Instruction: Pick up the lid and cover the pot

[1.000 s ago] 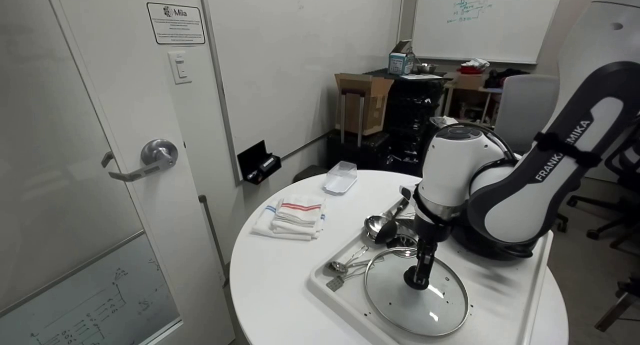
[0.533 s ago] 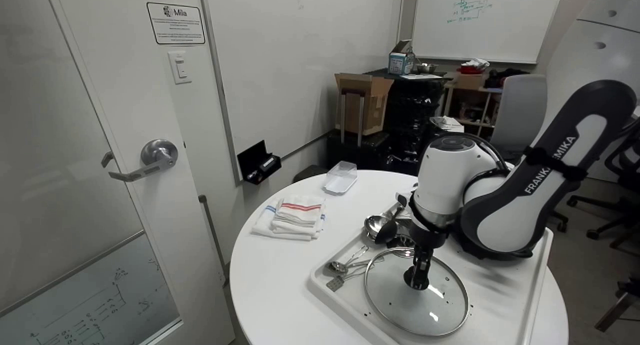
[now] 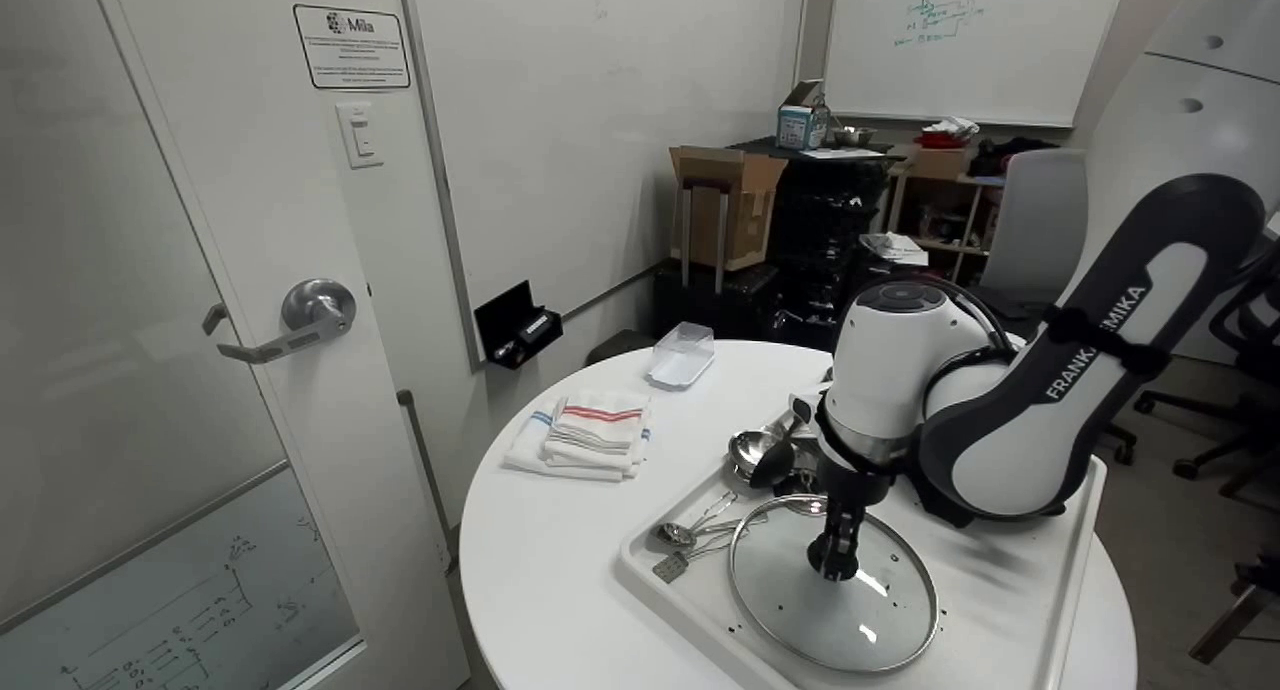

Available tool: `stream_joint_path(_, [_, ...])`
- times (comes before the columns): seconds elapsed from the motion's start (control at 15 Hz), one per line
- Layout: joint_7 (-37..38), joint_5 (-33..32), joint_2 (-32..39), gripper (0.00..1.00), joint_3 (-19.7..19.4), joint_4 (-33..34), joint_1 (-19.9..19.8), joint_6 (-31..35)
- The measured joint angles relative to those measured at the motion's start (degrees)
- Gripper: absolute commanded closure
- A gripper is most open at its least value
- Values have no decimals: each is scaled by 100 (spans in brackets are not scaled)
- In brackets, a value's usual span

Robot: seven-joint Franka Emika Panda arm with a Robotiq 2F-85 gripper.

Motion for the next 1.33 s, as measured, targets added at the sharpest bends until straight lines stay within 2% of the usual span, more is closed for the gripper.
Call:
stream_joint_path(0.07, [0,0,-1,72,1,2,0,2])
stream_joint_path(0.13, [0,0,-1,75,2,3,0,4])
stream_joint_path(0.73, [-10,0,-117,75,124,-131,-60,7])
stream_joint_path(1.33, [-187,0,-1339,75,638,-1307,-542,-26])
